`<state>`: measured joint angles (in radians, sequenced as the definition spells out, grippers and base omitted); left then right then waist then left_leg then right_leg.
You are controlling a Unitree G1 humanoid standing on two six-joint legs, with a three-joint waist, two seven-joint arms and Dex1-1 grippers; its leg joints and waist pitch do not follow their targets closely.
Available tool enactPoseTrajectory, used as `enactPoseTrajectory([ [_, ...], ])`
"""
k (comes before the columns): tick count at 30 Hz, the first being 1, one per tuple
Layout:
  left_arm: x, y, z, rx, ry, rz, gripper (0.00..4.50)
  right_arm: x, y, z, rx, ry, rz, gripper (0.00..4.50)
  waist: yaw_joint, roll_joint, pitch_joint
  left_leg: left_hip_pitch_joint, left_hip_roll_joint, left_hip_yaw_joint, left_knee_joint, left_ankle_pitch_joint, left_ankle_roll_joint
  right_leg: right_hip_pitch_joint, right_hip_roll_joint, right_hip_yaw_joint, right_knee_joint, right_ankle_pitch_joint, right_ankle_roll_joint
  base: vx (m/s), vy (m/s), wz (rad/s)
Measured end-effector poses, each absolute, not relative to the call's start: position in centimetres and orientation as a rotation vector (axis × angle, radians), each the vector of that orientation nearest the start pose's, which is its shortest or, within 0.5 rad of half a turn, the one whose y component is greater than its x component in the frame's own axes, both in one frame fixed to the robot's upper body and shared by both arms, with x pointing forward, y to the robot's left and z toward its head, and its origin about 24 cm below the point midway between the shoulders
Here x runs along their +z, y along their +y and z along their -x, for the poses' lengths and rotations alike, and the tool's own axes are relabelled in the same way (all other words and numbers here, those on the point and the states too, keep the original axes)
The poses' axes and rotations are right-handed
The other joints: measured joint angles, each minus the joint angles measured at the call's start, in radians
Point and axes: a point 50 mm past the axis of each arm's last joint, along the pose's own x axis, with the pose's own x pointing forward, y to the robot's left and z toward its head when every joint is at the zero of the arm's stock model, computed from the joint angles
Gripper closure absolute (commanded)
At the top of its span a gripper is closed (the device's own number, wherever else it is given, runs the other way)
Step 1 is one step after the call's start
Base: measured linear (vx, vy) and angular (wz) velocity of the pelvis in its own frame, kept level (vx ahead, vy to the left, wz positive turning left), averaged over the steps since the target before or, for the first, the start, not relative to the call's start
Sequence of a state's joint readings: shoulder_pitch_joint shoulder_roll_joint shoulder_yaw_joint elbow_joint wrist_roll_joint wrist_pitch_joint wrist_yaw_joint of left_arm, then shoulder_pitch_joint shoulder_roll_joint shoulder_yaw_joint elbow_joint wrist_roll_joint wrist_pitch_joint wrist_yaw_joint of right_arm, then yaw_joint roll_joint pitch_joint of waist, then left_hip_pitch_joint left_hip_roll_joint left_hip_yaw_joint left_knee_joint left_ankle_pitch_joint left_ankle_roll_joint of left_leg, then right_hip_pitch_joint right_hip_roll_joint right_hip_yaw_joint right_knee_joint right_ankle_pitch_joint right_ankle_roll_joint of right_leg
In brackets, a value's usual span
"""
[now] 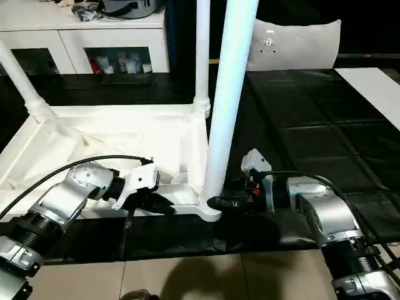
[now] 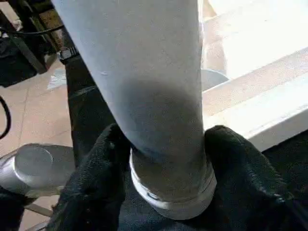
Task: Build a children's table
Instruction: Rotate leg to tighten
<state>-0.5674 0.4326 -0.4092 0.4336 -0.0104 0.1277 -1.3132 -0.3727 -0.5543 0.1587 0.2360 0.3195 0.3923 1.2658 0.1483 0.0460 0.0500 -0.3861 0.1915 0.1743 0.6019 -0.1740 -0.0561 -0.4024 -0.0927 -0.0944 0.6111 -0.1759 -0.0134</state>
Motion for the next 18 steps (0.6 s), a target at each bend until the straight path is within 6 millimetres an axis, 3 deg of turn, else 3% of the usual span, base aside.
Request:
enactPoseTrajectory([
  [6,5.8,12.1,-29.9,-1.536,0.467,-0.494,4.50,7.2,-18.2,-27.8,1.297,0.433,0.059,2.45,0.003,0.000,0.000,0.000,0.000,0.000,0.000,0.000,0.000,0.000,0.000,0.000,0.000,0.000,0.000,0.000,0.000,0.00],
  [13,5.8,11.8,-29.7,-1.504,0.469,-0.438,4.50,7.0,-17.8,-27.3,1.230,0.402,-0.007,2.50,0.005,0.000,0.000,0.001,0.000,0.000,0.000,0.000,0.000,0.000,0.000,0.000,0.000,0.000,0.000,0.000,0.000,0.00],
  [16,5.7,11.8,-30.1,-1.412,0.477,-0.395,4.50,6.9,-17.1,-27.9,1.113,0.368,-0.004,2.50,-0.010,0.000,0.000,0.002,0.000,0.000,0.000,0.000,-0.001,0.000,0.000,0.000,0.001,-0.001,0.003,0.000,0.000,0.00],
  [18,5.6,11.3,-30.4,-1.342,0.476,-0.365,4.50,6.8,-16.6,-28.6,1.014,0.347,0.008,2.53,-0.029,0.000,0.000,0.003,0.000,0.000,0.000,0.001,-0.001,0.000,0.000,0.000,0.000,-0.001,0.003,0.000,0.000,0.00],
])
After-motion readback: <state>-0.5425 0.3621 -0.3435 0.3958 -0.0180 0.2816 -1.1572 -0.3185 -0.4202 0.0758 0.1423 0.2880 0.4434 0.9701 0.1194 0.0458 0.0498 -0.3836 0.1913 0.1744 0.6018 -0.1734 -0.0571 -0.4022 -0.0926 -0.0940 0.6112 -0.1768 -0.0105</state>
